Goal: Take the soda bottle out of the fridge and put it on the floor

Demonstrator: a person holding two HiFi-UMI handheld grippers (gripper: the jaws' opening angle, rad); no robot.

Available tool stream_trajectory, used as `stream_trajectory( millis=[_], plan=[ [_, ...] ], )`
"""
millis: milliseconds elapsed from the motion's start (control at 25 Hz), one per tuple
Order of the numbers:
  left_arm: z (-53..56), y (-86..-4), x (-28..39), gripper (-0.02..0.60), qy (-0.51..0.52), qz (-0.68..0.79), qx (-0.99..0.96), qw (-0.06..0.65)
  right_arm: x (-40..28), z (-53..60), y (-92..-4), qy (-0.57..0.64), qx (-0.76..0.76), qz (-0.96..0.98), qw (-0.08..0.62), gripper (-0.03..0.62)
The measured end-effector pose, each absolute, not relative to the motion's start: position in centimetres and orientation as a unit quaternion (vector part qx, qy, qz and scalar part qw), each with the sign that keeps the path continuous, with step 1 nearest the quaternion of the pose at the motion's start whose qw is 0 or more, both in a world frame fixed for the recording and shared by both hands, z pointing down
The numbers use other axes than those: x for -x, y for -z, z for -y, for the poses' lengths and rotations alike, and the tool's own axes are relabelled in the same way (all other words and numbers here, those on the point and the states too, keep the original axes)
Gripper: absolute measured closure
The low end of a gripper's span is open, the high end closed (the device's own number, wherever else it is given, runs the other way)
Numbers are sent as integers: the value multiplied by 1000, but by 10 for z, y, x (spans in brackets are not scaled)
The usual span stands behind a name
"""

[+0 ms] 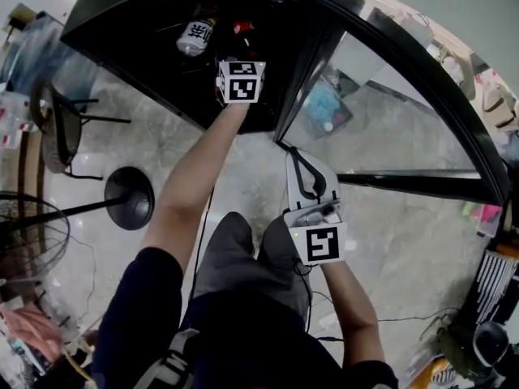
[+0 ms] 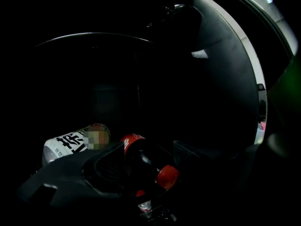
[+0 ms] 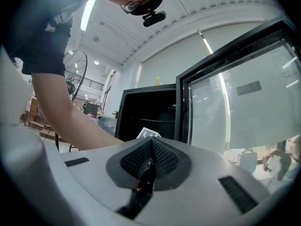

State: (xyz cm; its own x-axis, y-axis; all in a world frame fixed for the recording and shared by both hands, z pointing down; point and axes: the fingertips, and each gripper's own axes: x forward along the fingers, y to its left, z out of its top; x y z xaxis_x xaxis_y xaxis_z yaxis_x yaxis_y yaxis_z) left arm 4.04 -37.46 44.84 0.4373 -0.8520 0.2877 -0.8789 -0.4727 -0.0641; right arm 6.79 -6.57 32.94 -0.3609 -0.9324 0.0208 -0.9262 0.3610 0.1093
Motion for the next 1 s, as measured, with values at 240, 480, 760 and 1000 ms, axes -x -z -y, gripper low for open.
stream_trajectory(
  millis=[240,480,760,1000],
  plan=[
    [379,-451,-40,265,-145,529,-835,49,-71,65,-328,33,-565,824,38,577],
    [408,-448,-41,265,-151,553,-815,85,-80,65,-328,31,-569,821,34,577],
    [428,-463,-42,264,-179,556,-804,110,-85,70,-328,28,-567,822,29,577],
    [436,-463,-44,250,-180,558,-802,115,-87,70,-330,20,-566,823,27,577]
  ],
)
